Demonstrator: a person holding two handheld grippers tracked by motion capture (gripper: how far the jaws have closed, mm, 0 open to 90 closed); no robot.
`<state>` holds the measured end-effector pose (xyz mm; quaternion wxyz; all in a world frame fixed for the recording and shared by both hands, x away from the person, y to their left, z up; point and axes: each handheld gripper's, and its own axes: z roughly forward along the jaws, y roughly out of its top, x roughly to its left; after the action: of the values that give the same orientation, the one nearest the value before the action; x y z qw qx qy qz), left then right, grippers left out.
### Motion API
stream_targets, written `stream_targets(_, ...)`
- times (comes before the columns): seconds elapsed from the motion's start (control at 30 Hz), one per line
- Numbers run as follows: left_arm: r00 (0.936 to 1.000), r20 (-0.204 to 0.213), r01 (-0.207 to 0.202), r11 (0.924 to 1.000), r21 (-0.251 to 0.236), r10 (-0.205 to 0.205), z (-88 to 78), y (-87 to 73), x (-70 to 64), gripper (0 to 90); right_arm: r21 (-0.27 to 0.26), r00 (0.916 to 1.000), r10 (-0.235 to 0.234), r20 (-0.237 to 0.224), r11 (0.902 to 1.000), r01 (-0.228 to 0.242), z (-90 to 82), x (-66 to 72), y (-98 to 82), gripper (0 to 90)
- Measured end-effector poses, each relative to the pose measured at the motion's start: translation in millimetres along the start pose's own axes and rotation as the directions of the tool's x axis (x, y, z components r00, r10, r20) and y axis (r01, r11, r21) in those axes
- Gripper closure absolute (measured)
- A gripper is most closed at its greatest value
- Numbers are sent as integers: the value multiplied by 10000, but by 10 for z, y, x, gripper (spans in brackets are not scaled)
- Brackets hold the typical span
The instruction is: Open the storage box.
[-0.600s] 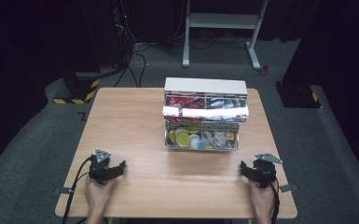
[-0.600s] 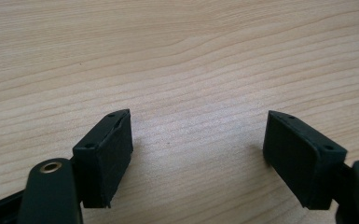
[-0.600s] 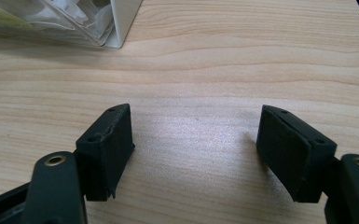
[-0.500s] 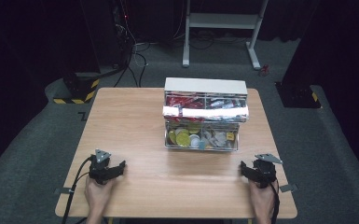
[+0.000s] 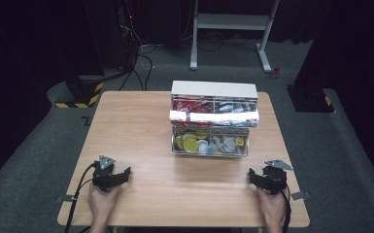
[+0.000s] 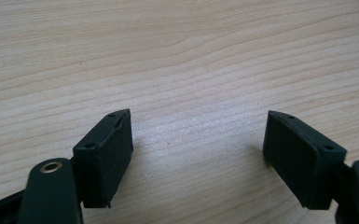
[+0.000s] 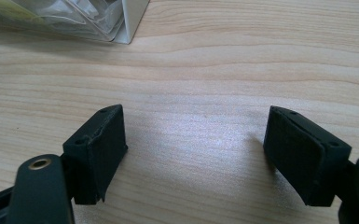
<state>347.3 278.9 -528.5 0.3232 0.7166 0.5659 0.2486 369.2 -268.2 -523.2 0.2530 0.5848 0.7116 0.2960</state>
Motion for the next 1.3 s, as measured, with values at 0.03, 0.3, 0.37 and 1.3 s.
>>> stream_targets(0.03,10000,3,7,10000,-2,-7,0,0,0,244,-1,10000,48,18,10000,-48,-4,3,-2,222)
stream_targets(0.3,10000,28,-30,10000,-10,30,-1,-1,6,244,-283,9990,-166,-407,9995,154,-60,3,-40,405)
stream_targets(0.37,10000,3,-58,10000,29,58,-1,1,1,243,-304,9978,-410,-528,9988,394,-58,23,-34,418)
stream_targets(1.3,9999,-44,-119,9999,33,119,3,5,-6,250,-1621,9858,-1118,-1252,9826,909,-364,230,87,558)
